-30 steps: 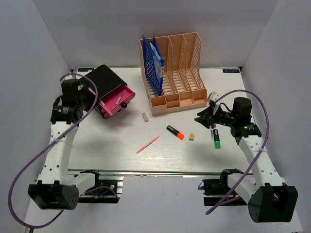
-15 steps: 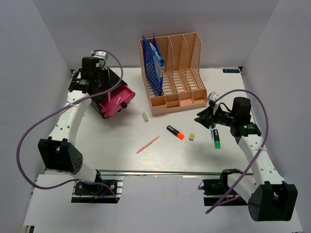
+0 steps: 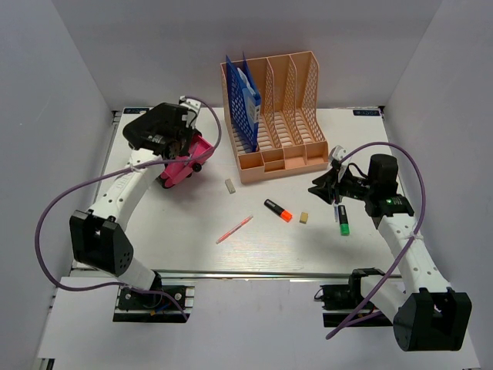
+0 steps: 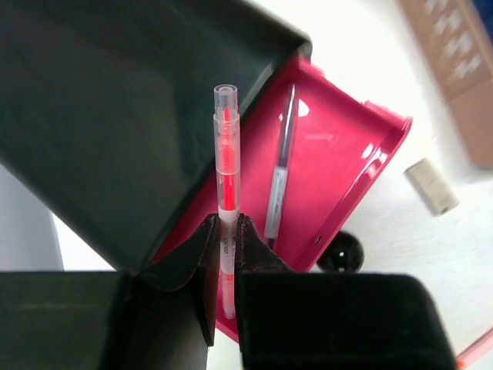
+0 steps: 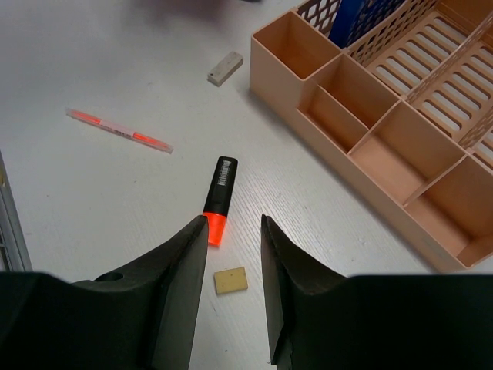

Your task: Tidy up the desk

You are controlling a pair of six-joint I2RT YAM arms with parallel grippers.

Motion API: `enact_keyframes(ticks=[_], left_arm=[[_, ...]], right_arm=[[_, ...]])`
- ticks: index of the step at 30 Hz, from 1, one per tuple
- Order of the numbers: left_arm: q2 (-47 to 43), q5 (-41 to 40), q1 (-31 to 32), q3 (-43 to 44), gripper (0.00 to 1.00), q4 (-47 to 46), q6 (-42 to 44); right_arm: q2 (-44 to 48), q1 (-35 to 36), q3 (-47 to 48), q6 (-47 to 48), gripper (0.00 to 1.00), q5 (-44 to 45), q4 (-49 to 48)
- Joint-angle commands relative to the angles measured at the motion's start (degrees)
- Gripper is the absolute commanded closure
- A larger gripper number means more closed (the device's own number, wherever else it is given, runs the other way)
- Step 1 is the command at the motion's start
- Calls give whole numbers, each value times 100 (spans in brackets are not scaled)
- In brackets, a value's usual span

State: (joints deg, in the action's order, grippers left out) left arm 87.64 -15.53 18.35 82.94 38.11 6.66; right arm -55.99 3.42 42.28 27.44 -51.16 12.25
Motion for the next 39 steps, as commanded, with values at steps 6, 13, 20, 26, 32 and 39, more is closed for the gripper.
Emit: enact_keyframes(ticks=[6, 13, 20, 26, 32, 39], left_arm=[[-106, -556, 187, -384, 65, -348, 170], [-203, -671, 292, 186, 39, -480, 64], [-1027, 1088, 292, 595, 75, -391, -542], [-2137, 3889, 362, -1092, 89, -543, -1359], [-1802, 3426, 1354, -2096, 73, -216, -1834], [-1460, 1854, 2418, -2615, 50, 118, -2124]], right_arm=[[-53, -43, 8, 33, 60, -79, -74], [-53, -70, -9, 42, 60, -88, -74], [-105, -78, -53, 1224, 49, -858, 600], [-184, -17, -185, 2128, 100, -1066, 1018], [-167, -157, -220, 107, 52, 797, -573], [-763, -561, 156, -1311, 14, 2057, -866]])
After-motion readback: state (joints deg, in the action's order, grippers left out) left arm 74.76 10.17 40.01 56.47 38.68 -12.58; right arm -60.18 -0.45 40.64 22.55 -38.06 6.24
